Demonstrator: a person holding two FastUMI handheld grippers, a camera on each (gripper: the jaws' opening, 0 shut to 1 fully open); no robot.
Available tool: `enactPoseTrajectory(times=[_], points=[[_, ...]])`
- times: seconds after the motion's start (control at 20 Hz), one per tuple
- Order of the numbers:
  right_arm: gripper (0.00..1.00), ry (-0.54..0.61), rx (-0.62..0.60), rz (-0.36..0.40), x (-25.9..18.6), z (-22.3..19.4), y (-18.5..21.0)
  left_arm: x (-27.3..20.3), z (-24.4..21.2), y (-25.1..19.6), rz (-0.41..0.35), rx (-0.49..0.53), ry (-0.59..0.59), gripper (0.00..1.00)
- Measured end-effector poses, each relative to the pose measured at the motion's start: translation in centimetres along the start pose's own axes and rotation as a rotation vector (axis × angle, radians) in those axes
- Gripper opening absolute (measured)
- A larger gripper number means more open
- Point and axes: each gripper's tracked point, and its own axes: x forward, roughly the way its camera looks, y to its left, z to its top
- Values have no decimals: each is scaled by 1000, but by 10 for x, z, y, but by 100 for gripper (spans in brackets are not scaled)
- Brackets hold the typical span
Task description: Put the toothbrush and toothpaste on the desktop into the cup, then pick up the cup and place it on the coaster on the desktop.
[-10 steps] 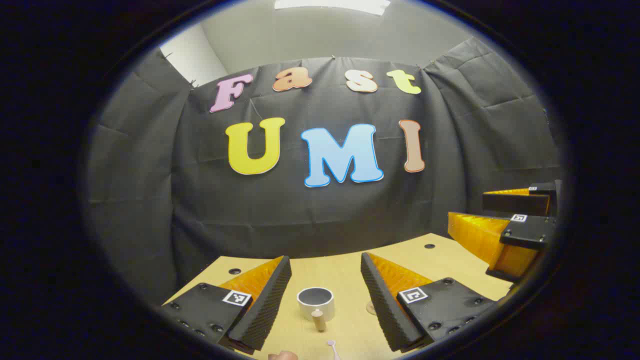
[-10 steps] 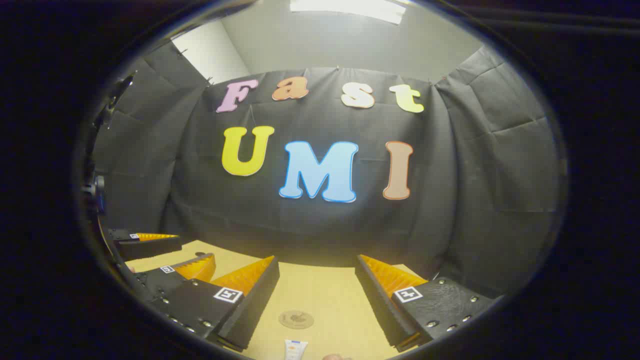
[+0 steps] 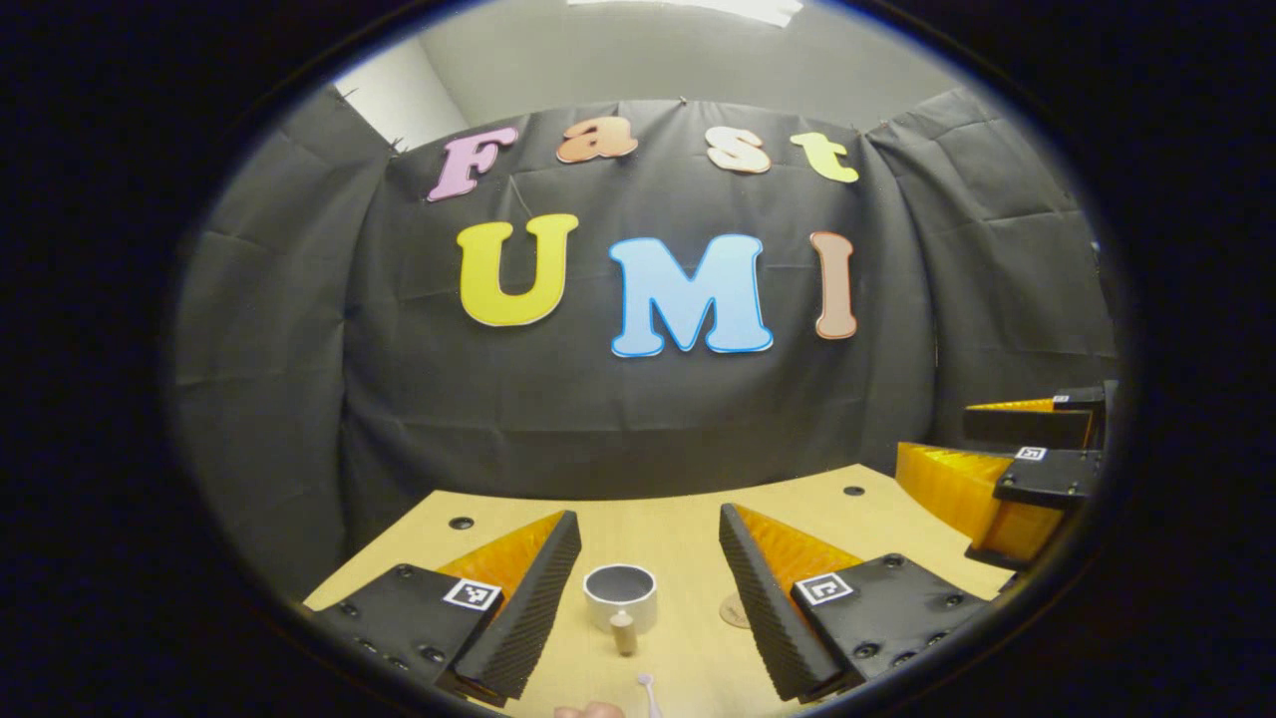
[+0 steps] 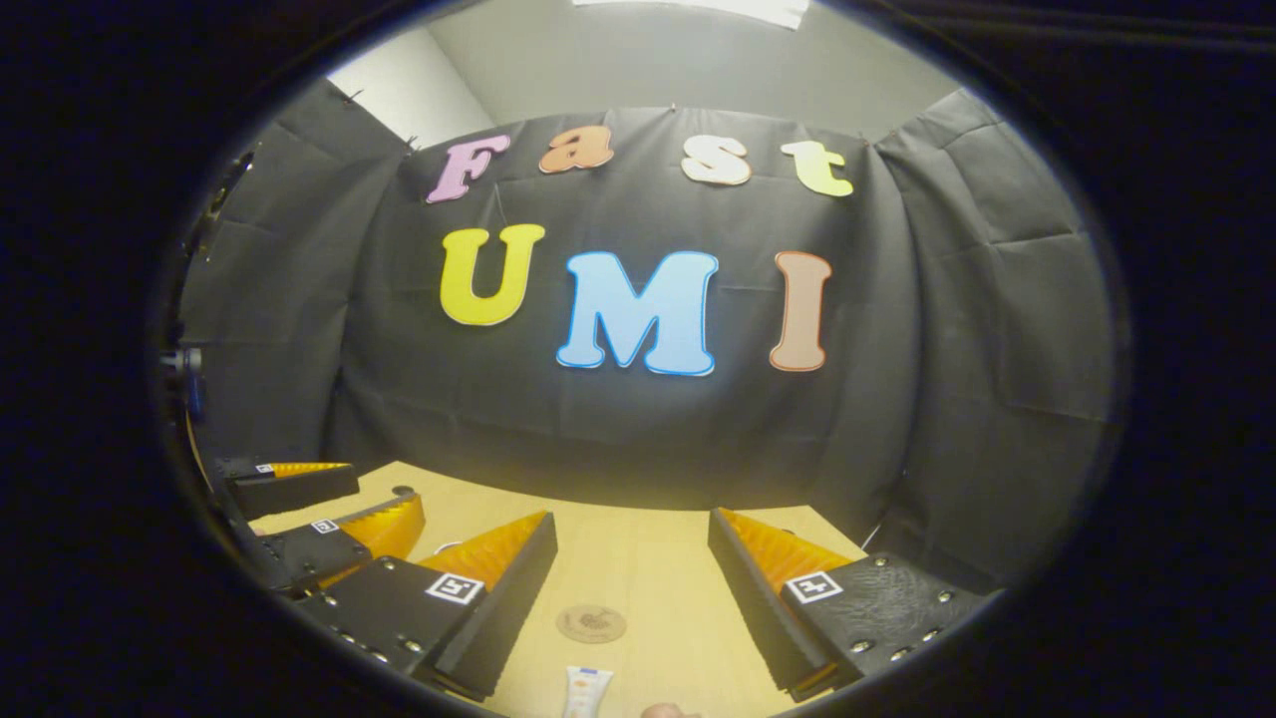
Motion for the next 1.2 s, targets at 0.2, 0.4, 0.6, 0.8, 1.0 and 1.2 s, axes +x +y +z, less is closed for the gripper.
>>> enactPoseTrajectory(times=[0.2,0.4,0.6,0.8,1.0,1.2], points=[[94,31,-11,42,-1,-10,6,-3,-3,-11,-5,22,14,99],[94,92,-22,75,-3,-30,10,-3,-37,-19,-16,-13,110,99],[94,210,17,102,-4,-61,15,-7,-77,-17,3,-78,240,99],[95,356,68,137,-8,-95,25,-7,-112,-18,-7,-106,354,99],[94,479,94,167,-7,-122,32,-3,-140,-15,-9,-126,461,92],[94,582,101,186,-10,-150,39,-6,-175,-16,-9,-224,598,92]])
